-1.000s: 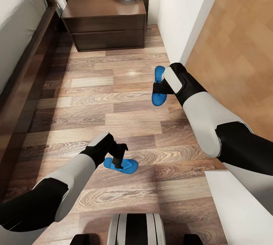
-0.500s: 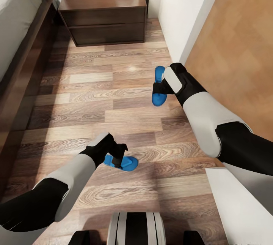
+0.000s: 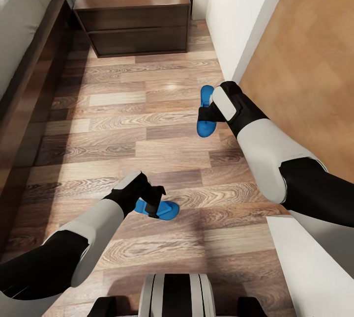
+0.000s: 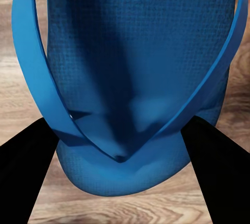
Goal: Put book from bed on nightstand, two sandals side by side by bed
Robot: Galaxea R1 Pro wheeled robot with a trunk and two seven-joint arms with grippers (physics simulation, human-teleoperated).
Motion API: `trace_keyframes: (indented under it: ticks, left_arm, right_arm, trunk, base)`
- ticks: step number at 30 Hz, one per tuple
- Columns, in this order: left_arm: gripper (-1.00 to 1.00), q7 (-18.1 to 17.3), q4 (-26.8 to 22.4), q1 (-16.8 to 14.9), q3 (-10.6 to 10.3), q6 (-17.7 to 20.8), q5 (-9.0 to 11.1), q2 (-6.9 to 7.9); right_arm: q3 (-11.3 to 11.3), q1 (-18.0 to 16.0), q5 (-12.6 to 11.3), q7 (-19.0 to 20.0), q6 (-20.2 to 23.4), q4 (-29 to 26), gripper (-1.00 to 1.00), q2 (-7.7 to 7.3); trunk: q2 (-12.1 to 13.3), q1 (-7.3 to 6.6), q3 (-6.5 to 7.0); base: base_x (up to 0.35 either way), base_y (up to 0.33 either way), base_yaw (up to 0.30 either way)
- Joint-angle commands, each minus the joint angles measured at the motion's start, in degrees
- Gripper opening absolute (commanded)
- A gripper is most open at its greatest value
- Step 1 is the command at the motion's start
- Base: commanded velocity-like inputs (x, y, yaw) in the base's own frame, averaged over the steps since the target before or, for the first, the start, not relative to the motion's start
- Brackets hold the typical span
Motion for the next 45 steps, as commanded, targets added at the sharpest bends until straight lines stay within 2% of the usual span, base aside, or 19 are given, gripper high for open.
trace_keyframes:
  ticks: [1, 8, 19, 45]
  left_arm:
    - [1.0, 0.2, 0.0, 0.0, -0.3, 0.5, -0.1, 0.04]
    - [1.0, 0.2, 0.0, 0.0, -0.3, 0.5, -0.1, 0.04]
    - [1.0, 0.2, 0.0, 0.0, -0.3, 0.5, -0.1, 0.04]
    - [1.0, 0.1, -0.1, 0.0, -0.3, 0.7, -0.2, 0.04]
  right_arm:
    - [0.4, 0.0, -0.6, -0.5, 0.1, -0.1, -1.0, -0.04]
    - [0.4, 0.0, -0.6, -0.5, 0.1, -0.1, -1.0, -0.04]
    - [0.4, 0.0, -0.6, -0.5, 0.1, -0.1, -1.0, -0.04]
    - [0.4, 0.0, -0.6, -0.5, 0.1, -0.1, -1.0, -0.04]
  trunk:
    - [0.0, -0.01, -0.03]
    - [0.0, -0.01, -0.03]
    - [-0.2, 0.28, -2.47]
    - [-0.2, 0.28, -2.47]
  base:
    - [0.0, 0.0, 0.0]
    - [0.0, 0.0, 0.0]
    - [0.0, 0.0, 0.0]
    - [0.0, 0.0, 0.0]
